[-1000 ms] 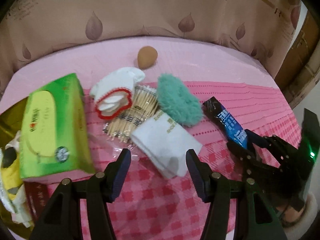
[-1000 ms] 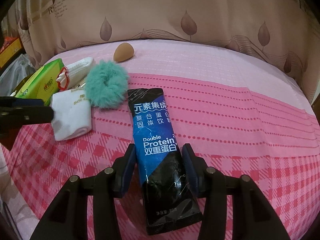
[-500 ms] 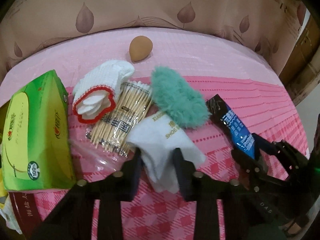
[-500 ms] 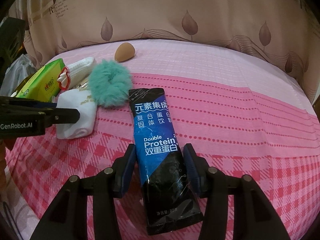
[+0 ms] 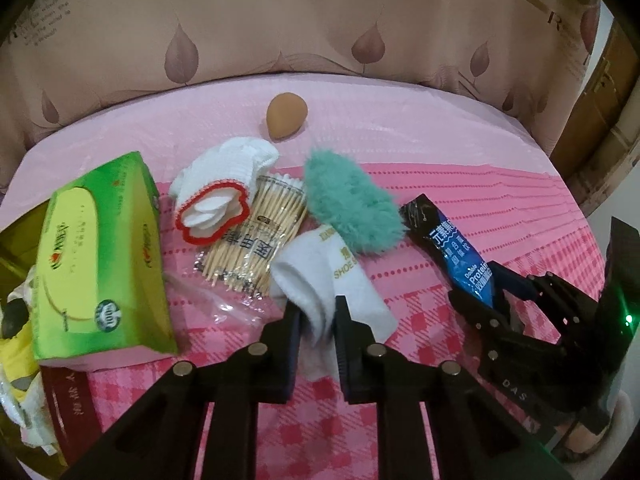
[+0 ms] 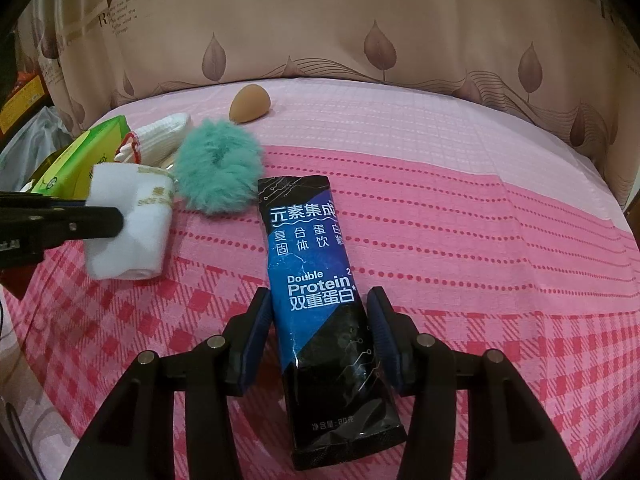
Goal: Organize soft objects
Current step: 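Carry the white sock over the gold tin with the left tool while the right holds the packet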
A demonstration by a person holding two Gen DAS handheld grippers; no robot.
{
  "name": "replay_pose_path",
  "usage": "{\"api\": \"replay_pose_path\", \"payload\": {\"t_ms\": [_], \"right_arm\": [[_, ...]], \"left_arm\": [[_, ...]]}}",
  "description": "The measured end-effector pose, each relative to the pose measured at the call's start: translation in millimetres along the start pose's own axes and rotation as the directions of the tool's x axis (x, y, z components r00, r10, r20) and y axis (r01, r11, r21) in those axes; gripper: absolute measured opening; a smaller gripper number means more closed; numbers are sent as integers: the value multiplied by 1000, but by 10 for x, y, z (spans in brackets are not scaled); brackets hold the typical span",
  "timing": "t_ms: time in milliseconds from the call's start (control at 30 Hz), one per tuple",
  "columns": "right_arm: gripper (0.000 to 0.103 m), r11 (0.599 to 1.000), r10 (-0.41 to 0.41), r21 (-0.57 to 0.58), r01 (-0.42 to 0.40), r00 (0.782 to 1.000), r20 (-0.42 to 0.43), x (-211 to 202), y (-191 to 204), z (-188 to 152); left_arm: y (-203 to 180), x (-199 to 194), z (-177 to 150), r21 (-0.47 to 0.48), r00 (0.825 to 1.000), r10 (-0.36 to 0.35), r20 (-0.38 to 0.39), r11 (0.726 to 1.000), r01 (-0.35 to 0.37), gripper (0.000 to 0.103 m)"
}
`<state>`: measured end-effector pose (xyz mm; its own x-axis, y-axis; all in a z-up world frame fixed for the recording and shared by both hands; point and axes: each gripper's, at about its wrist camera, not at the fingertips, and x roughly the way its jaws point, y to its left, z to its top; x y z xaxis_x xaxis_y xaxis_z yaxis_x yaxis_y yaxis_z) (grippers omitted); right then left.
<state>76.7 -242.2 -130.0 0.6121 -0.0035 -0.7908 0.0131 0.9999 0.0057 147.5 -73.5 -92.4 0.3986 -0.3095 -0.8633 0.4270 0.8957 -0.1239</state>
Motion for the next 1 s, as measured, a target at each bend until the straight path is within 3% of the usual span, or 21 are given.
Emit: {"api": "replay_pose_path", "payload": {"t_ms": [233, 533, 1000], "right_arm": [[47, 1000, 0, 0, 0, 1000, 0, -1, -1, -2], [47, 1000, -1, -1, 1, 1000, 0, 6, -6, -7], [48, 1000, -1, -4, 1, 1000, -1, 11, -3, -2]], "left_arm": [[18, -173, -86, 7, 1000, -4, 20, 1000, 4, 16], [118, -564, -121, 35, 995, 57, 85, 998, -60, 16], [886, -1077, -139, -90, 971, 183, 155, 981, -170, 16]]}}
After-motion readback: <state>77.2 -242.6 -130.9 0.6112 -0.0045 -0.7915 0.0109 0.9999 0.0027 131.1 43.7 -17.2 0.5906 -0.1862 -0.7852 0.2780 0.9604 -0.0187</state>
